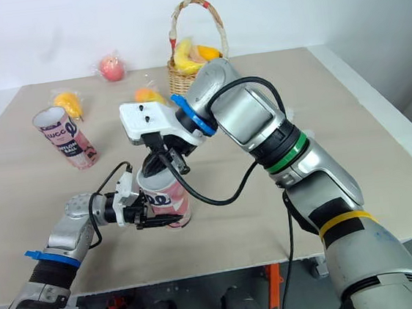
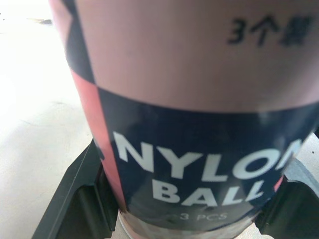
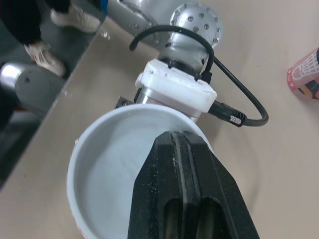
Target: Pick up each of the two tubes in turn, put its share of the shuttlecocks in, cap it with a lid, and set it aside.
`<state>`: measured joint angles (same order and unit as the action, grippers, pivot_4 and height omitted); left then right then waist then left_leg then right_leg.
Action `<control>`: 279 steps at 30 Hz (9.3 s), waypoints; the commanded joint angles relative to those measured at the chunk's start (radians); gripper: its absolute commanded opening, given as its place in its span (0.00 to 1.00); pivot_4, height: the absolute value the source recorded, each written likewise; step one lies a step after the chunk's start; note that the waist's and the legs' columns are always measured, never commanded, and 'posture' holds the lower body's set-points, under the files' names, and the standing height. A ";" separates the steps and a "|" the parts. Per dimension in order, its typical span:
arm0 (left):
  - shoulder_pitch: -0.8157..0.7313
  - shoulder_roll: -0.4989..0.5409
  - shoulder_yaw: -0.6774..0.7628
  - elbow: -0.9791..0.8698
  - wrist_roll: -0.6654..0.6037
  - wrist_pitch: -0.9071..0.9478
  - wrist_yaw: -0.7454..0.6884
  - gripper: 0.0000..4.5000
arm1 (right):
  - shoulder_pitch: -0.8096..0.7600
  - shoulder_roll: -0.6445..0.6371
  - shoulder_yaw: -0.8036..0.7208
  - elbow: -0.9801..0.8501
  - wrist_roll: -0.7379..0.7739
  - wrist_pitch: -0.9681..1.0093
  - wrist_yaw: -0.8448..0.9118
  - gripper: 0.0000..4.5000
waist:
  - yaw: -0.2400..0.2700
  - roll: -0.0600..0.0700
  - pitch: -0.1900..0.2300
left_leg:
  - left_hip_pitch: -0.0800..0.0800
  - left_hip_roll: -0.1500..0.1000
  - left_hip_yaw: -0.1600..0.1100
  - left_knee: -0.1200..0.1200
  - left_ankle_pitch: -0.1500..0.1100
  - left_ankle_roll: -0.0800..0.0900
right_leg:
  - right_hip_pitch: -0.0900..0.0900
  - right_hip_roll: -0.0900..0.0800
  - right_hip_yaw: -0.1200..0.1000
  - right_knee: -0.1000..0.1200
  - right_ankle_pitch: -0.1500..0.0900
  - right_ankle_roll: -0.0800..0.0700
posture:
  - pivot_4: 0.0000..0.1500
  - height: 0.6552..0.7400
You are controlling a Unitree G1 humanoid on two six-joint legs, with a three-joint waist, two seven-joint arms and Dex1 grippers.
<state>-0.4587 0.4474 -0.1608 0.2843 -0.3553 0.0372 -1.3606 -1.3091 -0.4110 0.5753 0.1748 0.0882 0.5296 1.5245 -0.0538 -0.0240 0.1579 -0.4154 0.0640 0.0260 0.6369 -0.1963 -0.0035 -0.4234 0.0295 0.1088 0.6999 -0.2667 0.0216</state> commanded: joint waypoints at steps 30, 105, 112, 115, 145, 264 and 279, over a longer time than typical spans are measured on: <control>0.000 -0.002 -0.020 0.019 0.026 -0.031 -0.005 0.80 | 0.379 -0.336 -0.479 -0.442 0.368 0.397 -0.133 1.00 | 0.003 -0.001 -0.003 | -0.002 -0.002 -0.001 -0.002 -0.007 -0.002 | 0.000 -0.002 0.001 -0.002 -0.010 0.001 | 1.00 1.00; 0.483 0.403 0.564 -0.733 -0.421 0.363 0.174 1.00 | 0.627 0.008 -0.234 -0.290 0.308 0.154 -0.436 0.84 | 0.004 -0.012 0.015 | -0.007 0.000 -0.001 -0.001 -0.008 -0.005 | -0.003 -0.003 -0.001 -0.003 -0.010 0.001 | 1.00 1.00; 0.386 0.373 0.480 -0.677 -0.394 0.337 0.177 1.00 | 0.627 -0.008 -0.272 -0.304 0.334 0.181 -0.439 0.61 | 0.004 -0.012 0.015 | -0.007 0.000 -0.001 0.000 -0.008 -0.005 | -0.003 -0.003 -0.001 -0.003 -0.010 0.001 | 1.00 1.00; 0.274 0.328 0.392 -0.615 -0.373 0.333 0.180 1.00 | 0.609 -0.050 -0.338 -0.278 0.345 0.169 -0.436 0.61 | 0.006 -0.012 0.016 | -0.007 -0.001 -0.001 0.001 -0.008 -0.005 | -0.002 -0.003 -0.001 -0.003 -0.009 0.002 | 1.00 1.00; -0.287 -0.127 0.114 -0.103 -0.101 0.222 0.331 1.00 | 0.336 -0.461 -0.978 1.047 0.172 -0.342 -1.170 0.61 | 0.000 -0.008 0.018 | -0.009 -0.017 0.003 0.000 -0.008 -0.006 | 0.001 -0.018 0.006 -0.009 -0.004 0.009 | 1.00 1.00; -0.225 0.524 0.068 -0.033 0.198 -0.110 -0.075 0.72 | 0.649 0.043 -0.669 -0.078 0.136 0.152 -1.308 1.00 | 0.004 -0.009 0.020 | -0.022 -0.016 -0.008 0.004 0.006 -0.006 | -0.003 -0.017 -0.004 -0.017 0.013 0.013 | 1.00 1.00; -0.128 0.618 0.009 -0.216 0.214 0.116 -0.201 0.72 | 0.374 0.070 -0.649 0.578 -0.008 -0.223 -1.328 1.00 | -0.021 -0.009 0.020 | -0.022 -0.016 -0.008 0.002 0.006 -0.006 | -0.005 -0.016 -0.004 -0.017 0.012 0.012 | 1.00 1.00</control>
<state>-0.5855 1.0448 -0.1593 0.0891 -0.1489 0.1540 -1.5569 -0.9065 -0.3364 -0.0737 0.7362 0.0917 0.3535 0.1977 -0.0748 -0.0331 0.1780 -0.4377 0.0481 0.0177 0.6384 -0.1901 -0.0091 -0.4282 0.0131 0.1050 0.6832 -0.2544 0.0341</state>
